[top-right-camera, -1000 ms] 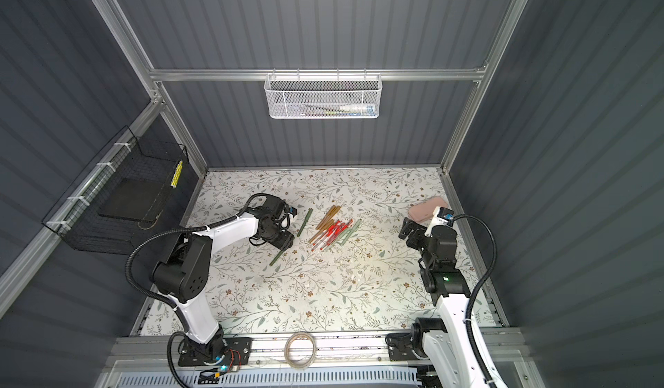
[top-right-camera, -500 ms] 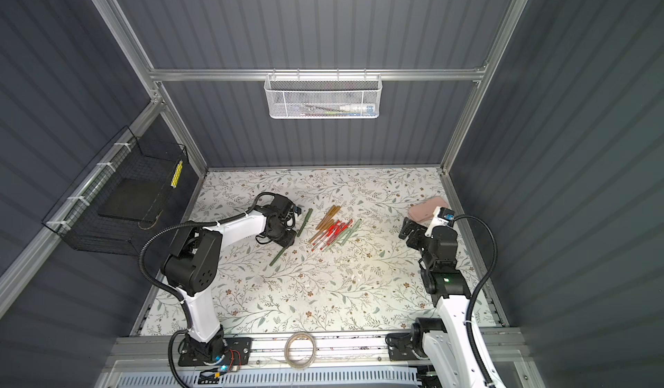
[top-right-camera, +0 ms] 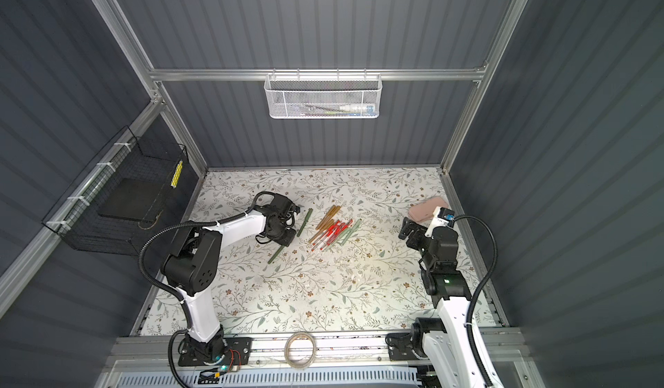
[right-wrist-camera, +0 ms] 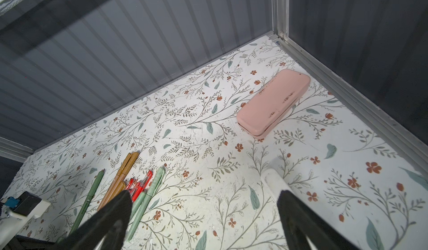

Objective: Remove pen caps from pens
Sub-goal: Pick up the pen from the center of the table, then open the pen cap on the pen.

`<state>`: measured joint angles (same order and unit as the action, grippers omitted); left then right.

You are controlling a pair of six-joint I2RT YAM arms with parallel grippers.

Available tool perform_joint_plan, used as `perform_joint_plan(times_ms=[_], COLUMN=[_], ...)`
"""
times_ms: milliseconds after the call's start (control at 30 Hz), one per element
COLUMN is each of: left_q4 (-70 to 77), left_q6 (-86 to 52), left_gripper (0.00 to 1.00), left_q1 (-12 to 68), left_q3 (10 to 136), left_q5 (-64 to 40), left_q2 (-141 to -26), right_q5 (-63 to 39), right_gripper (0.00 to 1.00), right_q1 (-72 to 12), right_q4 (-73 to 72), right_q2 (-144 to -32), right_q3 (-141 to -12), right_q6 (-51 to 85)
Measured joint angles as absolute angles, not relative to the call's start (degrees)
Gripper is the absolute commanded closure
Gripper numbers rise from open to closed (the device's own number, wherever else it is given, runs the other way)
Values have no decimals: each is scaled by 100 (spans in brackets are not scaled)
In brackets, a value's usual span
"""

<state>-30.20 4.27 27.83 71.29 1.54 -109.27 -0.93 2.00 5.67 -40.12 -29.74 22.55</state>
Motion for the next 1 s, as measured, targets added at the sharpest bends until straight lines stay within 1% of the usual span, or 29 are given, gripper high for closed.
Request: perform_joint_plan(times_ms=[300, 467, 600, 700, 800, 900, 1000], left_q4=[-3218, -3465, -3369, -3297, -3044, -2471, -1758], left_q6=[377, 276, 132, -82, -552, -1297, -2064], left_gripper=[92, 93, 93, 95, 96, 96, 95], left_q1=[2783, 2770, 2722, 2604, 2418, 2053, 1728], left_q3=[7262, 8353, 9188, 9782, 10060, 9771, 9061], left_q5=[154, 97, -290, -858, -1769, -2858, -3830], left_q2=[-10621, -10521, -10278, -10169, -10101, -10018, -9913], right_q5=[-344, -438, -432, -443, -519, -742, -1046], right_gripper=[1, 1, 1, 1, 1, 1, 3], right_q1=[43, -517, -1157, -1717, -2206, -2519, -2744], right_q4=[561, 548, 397, 58, -486, -1103, -1763], right_q2=[-4016, -4099, -4429, -4772, -5155, -5710, -6436], right_q3=[-3024, -3131, -3470, -3736, -3870, -4012, -4219], right_q6=[2244, 2174, 2163, 2211, 2344, 2659, 3028])
